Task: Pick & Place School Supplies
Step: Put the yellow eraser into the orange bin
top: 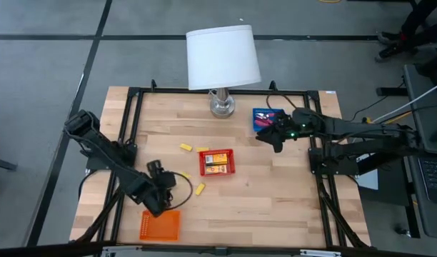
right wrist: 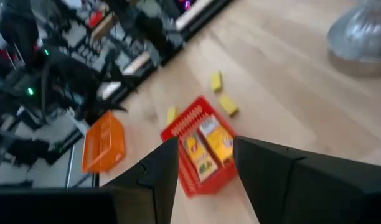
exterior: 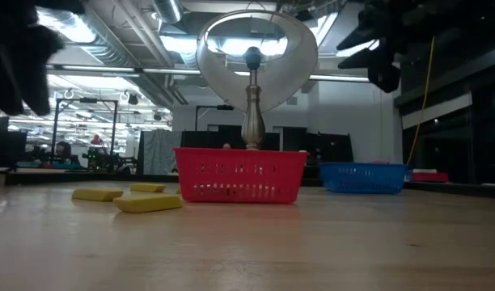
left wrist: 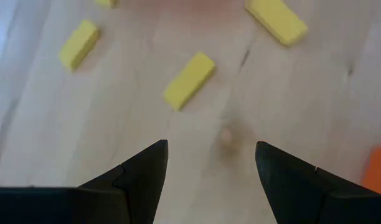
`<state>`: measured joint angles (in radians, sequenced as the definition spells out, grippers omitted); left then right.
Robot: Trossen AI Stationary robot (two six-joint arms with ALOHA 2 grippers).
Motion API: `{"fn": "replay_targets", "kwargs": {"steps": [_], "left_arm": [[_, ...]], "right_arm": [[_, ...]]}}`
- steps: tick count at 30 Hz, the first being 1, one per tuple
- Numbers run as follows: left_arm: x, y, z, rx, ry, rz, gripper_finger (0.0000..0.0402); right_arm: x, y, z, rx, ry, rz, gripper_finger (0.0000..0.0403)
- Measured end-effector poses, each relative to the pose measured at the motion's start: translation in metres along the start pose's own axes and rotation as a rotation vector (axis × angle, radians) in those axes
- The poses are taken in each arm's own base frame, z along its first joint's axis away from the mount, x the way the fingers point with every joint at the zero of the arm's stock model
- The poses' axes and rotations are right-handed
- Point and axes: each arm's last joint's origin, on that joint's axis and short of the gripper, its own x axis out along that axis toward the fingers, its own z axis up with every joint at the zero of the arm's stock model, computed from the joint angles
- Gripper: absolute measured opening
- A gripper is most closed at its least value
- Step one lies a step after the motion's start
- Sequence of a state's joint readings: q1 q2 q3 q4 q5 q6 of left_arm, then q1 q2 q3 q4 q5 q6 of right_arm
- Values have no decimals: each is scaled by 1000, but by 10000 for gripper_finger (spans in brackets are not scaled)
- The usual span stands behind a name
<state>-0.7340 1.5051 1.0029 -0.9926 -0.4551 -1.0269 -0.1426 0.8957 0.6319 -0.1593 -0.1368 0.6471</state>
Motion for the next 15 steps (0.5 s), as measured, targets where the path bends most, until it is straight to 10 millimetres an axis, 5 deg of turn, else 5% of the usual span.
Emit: {"fn": "replay_targets", "kwargs": {"steps": [15], "left_arm": [[39, 43, 66, 377, 102, -238, 239]], "right_arm": [[-5, 17, -9, -25, -73, -30, 155]]}}
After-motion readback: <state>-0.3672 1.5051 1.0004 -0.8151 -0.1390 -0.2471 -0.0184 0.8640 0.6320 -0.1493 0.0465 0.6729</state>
